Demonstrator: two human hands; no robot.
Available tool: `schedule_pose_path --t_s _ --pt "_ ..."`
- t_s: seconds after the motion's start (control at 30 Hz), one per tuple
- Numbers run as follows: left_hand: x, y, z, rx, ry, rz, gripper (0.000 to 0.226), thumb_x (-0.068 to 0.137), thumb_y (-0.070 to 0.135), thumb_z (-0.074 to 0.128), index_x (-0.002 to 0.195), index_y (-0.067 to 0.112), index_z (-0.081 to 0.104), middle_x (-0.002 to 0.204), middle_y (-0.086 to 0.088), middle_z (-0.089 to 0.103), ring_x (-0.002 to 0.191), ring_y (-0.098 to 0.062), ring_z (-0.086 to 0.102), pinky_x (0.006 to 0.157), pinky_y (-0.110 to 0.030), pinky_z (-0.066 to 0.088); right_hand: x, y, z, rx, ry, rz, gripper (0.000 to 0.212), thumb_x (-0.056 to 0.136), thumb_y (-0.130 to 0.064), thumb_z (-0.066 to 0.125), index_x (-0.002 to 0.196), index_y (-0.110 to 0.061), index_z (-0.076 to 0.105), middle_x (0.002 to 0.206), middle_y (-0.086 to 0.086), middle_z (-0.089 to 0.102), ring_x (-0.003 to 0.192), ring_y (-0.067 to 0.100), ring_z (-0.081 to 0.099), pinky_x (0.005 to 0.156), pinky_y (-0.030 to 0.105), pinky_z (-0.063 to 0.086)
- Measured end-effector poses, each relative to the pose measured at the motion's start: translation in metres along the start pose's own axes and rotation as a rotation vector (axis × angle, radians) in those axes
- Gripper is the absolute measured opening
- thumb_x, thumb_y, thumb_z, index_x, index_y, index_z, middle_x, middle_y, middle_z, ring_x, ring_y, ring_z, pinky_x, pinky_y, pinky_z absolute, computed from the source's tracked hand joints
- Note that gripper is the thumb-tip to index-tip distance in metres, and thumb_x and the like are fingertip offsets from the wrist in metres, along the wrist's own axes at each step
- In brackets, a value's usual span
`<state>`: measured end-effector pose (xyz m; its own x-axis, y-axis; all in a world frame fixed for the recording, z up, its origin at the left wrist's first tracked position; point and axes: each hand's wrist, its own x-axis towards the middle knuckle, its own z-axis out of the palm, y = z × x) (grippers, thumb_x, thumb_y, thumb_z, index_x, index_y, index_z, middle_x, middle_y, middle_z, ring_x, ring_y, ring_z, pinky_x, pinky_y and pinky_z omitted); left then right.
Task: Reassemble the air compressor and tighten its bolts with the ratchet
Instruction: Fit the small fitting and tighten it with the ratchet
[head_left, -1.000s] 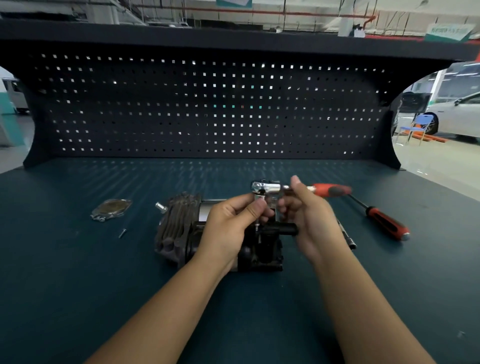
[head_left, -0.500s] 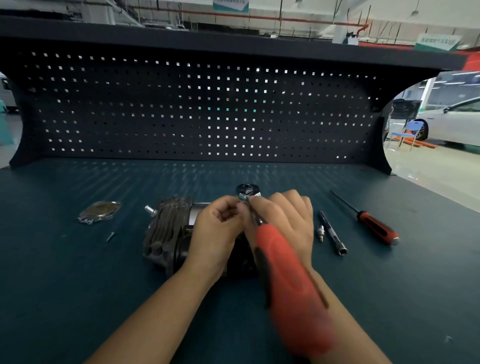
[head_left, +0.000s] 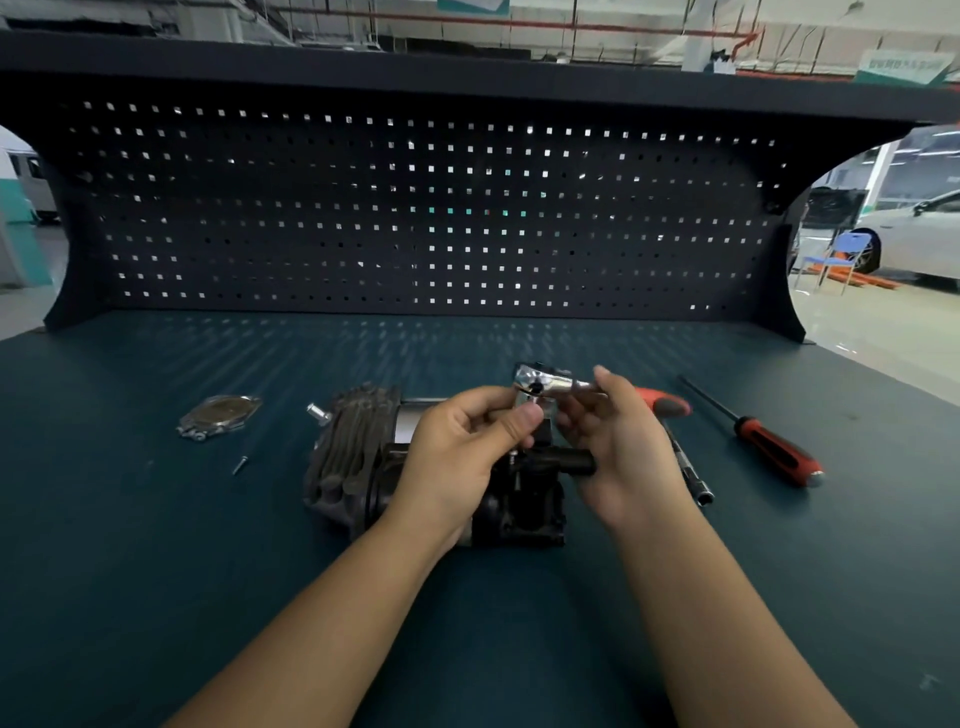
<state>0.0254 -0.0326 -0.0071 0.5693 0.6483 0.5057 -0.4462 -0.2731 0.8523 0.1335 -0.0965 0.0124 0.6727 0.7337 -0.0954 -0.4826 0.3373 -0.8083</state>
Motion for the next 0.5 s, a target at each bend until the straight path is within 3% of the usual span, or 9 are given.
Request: schedule_pose_path --t_s 0.07,0.1,0.23,0.33,0.4,0.5 --pt "0.0 0.0 0.001 0.005 0.0 -0.004 0.012 0.071 0.026 0.066 0.08 0.019 0.072 0.066 0.01 0.068 0.061 0.0 0.058 0.064 -0.011 0.047 0.004 0.0 -0.001 0.031 -0.04 -0.004 0.022 0.094 -0.033 0.054 0.08 -0.016 0.059 0.07 -0.003 0.065 0.065 0.01 0.058 0.061 0.027 0.044" --pt "-0.001 0.001 0.0 0.0 0.013 -0.018 0.013 0.071 0.029 0.066 0.078 0.021 0.073 0.068 0.008 0.07 0.063 -0.001 0.06 0.066 -0.012 0.048 0.002 0.002 -0.001 -0.012 -0.032 -0.113 0.023 0.094 -0.034 0.055 0.079 -0.017 0.061 0.07 -0.005 0.066 0.067 0.009 0.061 0.063 0.027 0.045" --pt "-0.004 -0.003 -0.005 0.001 0.06 -0.042 0.02 0.072 0.039 0.064 0.084 0.027 0.074 0.085 0.002 0.073 0.083 -0.01 0.067 0.077 -0.02 0.05 -0.016 0.011 0.007 -0.337 0.067 -0.888 0.012 0.091 -0.029 0.06 0.08 -0.025 0.061 0.072 -0.015 0.064 0.074 -0.001 0.06 0.072 0.012 0.045" --pt "-0.005 -0.003 -0.004 -0.016 0.074 -0.008 0.018 0.074 0.035 0.067 0.087 0.024 0.073 0.086 0.001 0.073 0.083 -0.009 0.067 0.073 -0.018 0.051 -0.022 0.01 0.005 -0.718 0.01 -1.398 0.01 0.083 -0.015 0.062 0.074 -0.02 0.061 0.067 -0.005 0.06 0.066 0.011 0.06 0.067 0.024 0.048" --pt "-0.004 -0.002 -0.002 -0.056 0.116 -0.016 0.006 0.079 0.021 0.071 0.084 0.018 0.069 0.077 0.004 0.071 0.072 -0.006 0.065 0.064 -0.016 0.05 -0.024 0.013 0.008 -0.987 0.01 -1.622 0.009 0.08 -0.017 0.063 0.075 -0.012 0.068 0.064 0.003 0.061 0.065 0.02 0.058 0.067 0.034 0.043" --pt "-0.002 -0.005 -0.006 0.088 0.176 -0.053 0.029 0.082 -0.013 0.057 0.079 0.015 0.061 0.066 0.008 0.063 0.064 -0.006 0.058 0.058 -0.017 0.045 -0.034 0.026 0.017 -0.968 -0.036 -1.741 0.008 0.084 -0.021 0.061 0.089 -0.018 0.067 0.077 -0.006 0.057 0.073 0.013 0.047 0.072 0.03 0.031"
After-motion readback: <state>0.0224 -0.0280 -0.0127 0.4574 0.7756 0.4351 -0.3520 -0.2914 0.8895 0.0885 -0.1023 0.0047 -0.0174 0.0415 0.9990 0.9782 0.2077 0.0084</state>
